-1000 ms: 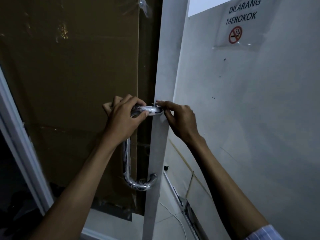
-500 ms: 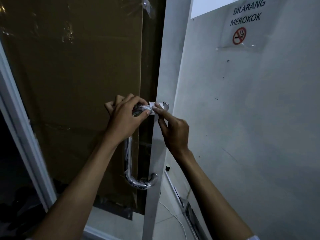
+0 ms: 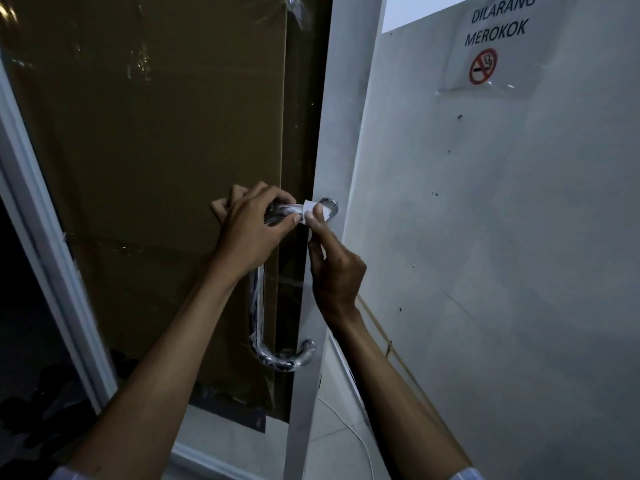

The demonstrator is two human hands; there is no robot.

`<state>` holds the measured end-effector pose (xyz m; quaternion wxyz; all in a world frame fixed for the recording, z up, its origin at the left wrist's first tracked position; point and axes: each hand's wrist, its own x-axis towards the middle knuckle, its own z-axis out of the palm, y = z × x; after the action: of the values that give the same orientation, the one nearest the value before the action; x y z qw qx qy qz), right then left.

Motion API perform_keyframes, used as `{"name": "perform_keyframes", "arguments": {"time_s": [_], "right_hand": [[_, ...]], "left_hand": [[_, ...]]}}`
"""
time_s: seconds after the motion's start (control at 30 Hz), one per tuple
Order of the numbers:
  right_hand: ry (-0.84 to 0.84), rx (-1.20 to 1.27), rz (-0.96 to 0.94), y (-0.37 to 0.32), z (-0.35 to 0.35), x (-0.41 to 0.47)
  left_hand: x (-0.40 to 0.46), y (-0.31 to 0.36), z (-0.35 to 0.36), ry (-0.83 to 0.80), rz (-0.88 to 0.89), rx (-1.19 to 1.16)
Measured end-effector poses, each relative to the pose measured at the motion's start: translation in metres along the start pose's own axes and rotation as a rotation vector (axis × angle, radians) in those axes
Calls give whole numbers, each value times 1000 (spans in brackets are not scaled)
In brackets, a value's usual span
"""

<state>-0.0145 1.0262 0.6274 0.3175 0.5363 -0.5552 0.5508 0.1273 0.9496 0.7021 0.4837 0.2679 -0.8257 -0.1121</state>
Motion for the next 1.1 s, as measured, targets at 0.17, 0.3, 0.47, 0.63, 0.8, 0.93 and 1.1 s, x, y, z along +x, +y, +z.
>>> {"name": "perform_keyframes", "arguments": {"time_s": [0.17,0.3,0.47,0.63,0.8,0.93,1.1], "right_hand": [[72,2,160,9,-4,12],[-22,30,5,12,-10,18],[7,-13,177,27,-13,30],[-54,-4,19,31,-18,18],[-20,11,114,34,-14,25],[-66,13,-39,30,-15,22],[-88,-7,123,37,-18,43]], "left_hand": [[0,-1,0,-8,-33,31],[0,1,1,13,-22,78],[0,3,2,39,-22,126],[-1,3,3,44,-26,118],[0,3,1,17,-35,98],[1,0,1,-27,-40,25],[3,0,2,-26,-37,-54]]}}
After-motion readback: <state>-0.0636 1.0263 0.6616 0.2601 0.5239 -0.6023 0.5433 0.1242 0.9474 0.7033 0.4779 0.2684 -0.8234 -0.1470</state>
